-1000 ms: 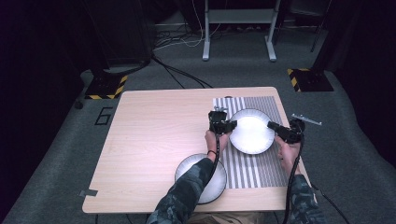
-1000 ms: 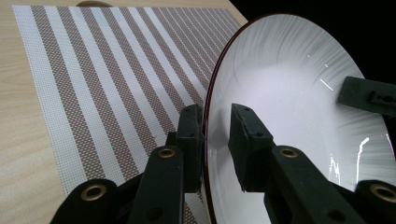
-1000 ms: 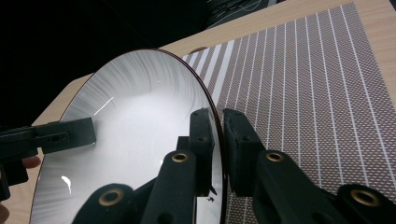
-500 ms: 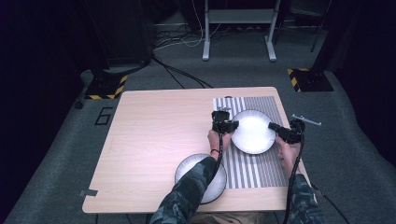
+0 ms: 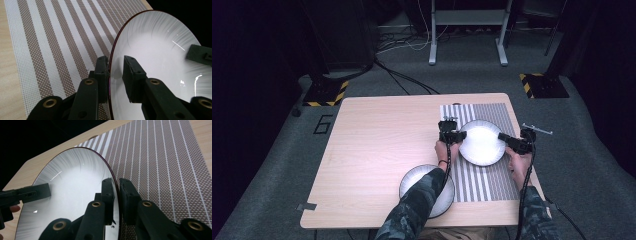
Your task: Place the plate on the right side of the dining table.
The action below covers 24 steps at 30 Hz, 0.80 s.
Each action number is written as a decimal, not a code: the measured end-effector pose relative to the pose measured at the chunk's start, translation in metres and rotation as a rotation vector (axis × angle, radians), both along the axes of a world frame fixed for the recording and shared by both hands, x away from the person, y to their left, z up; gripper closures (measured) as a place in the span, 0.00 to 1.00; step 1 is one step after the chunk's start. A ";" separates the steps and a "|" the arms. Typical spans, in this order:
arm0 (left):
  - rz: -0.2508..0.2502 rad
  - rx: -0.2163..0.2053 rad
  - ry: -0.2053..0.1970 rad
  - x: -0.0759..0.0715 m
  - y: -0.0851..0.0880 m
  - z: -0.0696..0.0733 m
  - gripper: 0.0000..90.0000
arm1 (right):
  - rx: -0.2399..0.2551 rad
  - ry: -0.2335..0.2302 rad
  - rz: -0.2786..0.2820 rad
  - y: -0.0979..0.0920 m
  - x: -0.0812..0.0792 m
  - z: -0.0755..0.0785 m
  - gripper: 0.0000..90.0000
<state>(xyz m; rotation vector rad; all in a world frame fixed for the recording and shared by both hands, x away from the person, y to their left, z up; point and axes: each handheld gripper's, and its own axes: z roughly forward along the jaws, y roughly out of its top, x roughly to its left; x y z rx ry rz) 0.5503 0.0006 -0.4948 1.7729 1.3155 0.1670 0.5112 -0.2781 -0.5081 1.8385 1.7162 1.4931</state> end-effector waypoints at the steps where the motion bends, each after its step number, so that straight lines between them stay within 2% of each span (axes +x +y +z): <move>1: 0.007 -0.006 0.004 0.001 0.000 -0.001 0.82 | 0.002 0.005 0.000 0.000 0.000 -0.001 0.91; 5: 0.024 -0.022 0.031 0.003 0.000 -0.007 0.82 | 0.016 0.020 -0.010 0.000 0.001 -0.004 0.91; 11: 0.051 -0.032 0.044 0.005 -0.002 -0.011 0.82 | 0.020 0.033 -0.015 -0.001 0.003 -0.007 0.92; 19: 0.115 -0.058 0.062 0.006 -0.005 -0.017 0.84 | 0.014 0.051 -0.025 -0.001 0.004 -0.011 0.92; 24: 0.129 -0.043 0.078 0.008 -0.007 -0.021 0.84 | 0.014 0.072 -0.028 -0.002 0.006 -0.014 0.93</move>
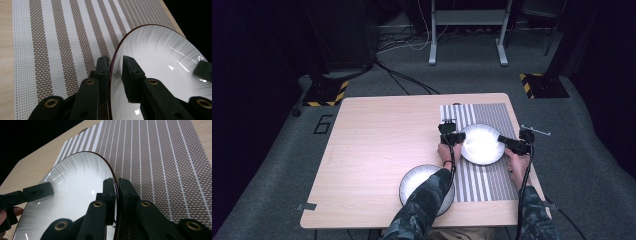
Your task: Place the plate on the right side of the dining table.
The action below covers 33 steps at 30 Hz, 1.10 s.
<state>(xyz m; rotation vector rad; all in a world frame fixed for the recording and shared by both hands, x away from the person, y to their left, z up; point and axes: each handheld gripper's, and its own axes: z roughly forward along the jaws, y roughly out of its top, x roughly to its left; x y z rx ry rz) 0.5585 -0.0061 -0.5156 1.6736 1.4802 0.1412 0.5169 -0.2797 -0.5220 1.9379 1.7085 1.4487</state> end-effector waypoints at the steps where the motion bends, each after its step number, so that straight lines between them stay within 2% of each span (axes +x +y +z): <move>1: -0.001 0.007 0.004 0.000 0.000 -0.001 0.84 | -0.002 0.004 0.001 0.000 0.000 -0.001 0.94; 5: 0.005 0.017 0.003 0.001 -0.001 -0.001 0.84 | -0.018 0.025 -0.001 0.002 0.002 -0.002 0.93; 8: 0.006 0.023 0.003 0.001 -0.002 -0.001 0.84 | -0.045 0.023 0.001 0.003 0.003 -0.002 0.93; 18: 0.012 0.020 -0.003 0.000 -0.001 -0.001 0.84 | -0.020 0.037 0.002 0.001 0.002 -0.003 0.92; 22: 0.013 0.022 0.000 0.001 -0.002 0.000 0.81 | -0.028 0.038 0.005 0.002 0.003 -0.003 0.89; 26: 0.018 0.020 0.014 0.002 0.001 0.004 0.72 | -0.036 0.043 0.002 0.002 0.002 -0.003 0.85; 28: 0.021 0.017 0.020 0.002 0.002 0.007 0.64 | -0.035 0.046 0.003 0.002 0.002 -0.002 0.81; 31: 0.007 0.008 0.023 0.002 0.005 0.013 0.51 | -0.045 0.044 0.003 0.002 0.001 0.000 0.68; 33: -0.006 0.003 0.011 0.001 0.007 0.016 0.43 | -0.043 0.044 0.008 0.003 -0.001 0.002 0.57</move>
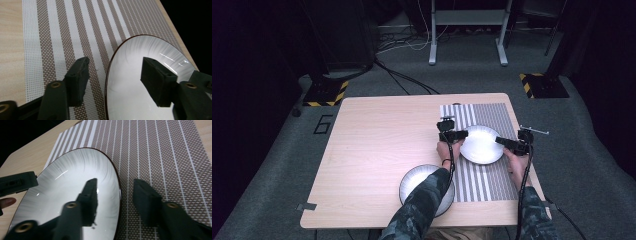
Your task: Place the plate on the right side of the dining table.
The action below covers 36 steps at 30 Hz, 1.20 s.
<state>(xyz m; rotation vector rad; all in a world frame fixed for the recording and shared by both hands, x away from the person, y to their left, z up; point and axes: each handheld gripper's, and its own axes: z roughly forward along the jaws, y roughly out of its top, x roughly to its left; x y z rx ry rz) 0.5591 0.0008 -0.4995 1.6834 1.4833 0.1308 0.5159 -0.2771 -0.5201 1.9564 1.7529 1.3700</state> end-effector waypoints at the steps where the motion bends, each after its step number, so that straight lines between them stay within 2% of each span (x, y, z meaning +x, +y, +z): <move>1: -0.004 0.001 0.005 -0.001 0.000 0.002 0.40 | -0.006 0.002 0.002 0.000 -0.001 0.001 0.52; 8: -0.035 -0.013 -0.009 -0.008 0.008 0.013 0.25 | -0.031 -0.014 0.027 0.002 -0.011 0.014 0.22; 10: -0.037 -0.015 -0.021 -0.011 0.012 0.017 0.21 | -0.045 -0.012 0.033 0.004 -0.014 0.017 0.18; 14: -0.062 -0.027 -0.012 -0.014 0.026 0.023 0.16 | -0.049 -0.011 0.051 0.006 -0.021 0.024 0.15; 18: -0.083 -0.021 -0.010 -0.022 0.040 0.029 0.15 | -0.070 -0.036 0.064 0.011 -0.030 0.031 0.15; 29: -0.135 -0.028 -0.060 -0.045 0.081 0.047 0.10 | -0.117 -0.064 0.123 0.022 -0.058 0.038 0.09; 34: -0.160 -0.016 -0.079 -0.059 0.103 0.046 0.08 | -0.140 -0.075 0.139 0.025 -0.074 0.040 0.06; 36: -0.162 -0.009 -0.092 -0.066 0.113 0.045 0.07 | -0.165 -0.092 0.141 0.027 -0.081 0.041 0.04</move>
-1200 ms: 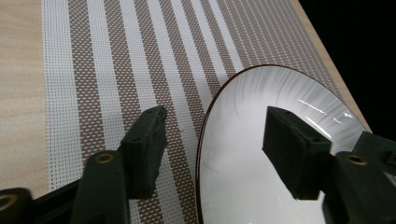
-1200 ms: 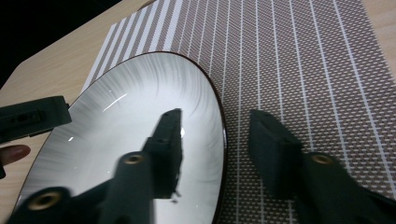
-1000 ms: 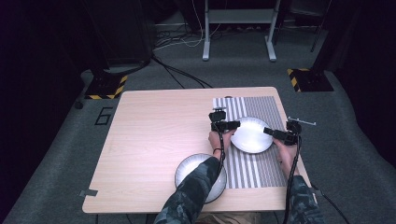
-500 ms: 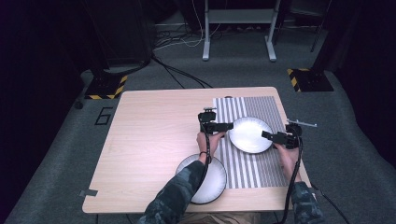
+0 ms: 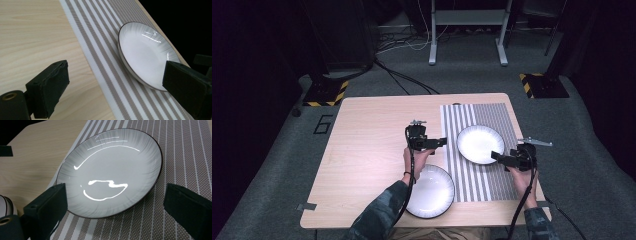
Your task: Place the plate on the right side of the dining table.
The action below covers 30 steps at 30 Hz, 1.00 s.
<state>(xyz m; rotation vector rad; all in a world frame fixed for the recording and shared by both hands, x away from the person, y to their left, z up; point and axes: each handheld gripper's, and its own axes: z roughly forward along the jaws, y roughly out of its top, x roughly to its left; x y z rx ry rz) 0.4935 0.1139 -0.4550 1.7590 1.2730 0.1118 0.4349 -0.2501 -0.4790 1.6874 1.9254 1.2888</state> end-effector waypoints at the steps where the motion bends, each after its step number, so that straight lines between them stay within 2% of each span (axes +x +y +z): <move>1: 0.000 0.004 -0.007 -0.003 0.005 0.000 0.07 | -0.014 -0.008 0.001 0.002 -0.003 0.000 0.04; 8: 0.019 0.051 -0.059 -0.020 0.045 0.000 0.05 | -0.077 -0.025 0.024 0.012 -0.026 -0.001 0.00; 11: 0.040 0.070 -0.069 -0.029 0.066 -0.002 0.04 | -0.111 -0.033 0.044 0.015 -0.036 -0.003 0.00; 13: 0.052 0.084 -0.067 -0.035 0.080 -0.005 0.03 | -0.138 -0.037 0.056 0.016 -0.042 -0.005 0.00; 19: 0.084 0.122 -0.044 -0.055 0.119 -0.021 0.03 | -0.154 -0.024 0.074 0.017 -0.055 -0.014 0.00; 24: 0.100 0.145 -0.017 -0.069 0.139 -0.033 0.02 | -0.156 -0.012 0.070 0.014 -0.064 -0.021 0.00; 30: 0.133 0.219 -0.010 -0.088 0.163 -0.050 0.02 | -0.147 0.006 0.052 0.006 -0.072 -0.030 0.00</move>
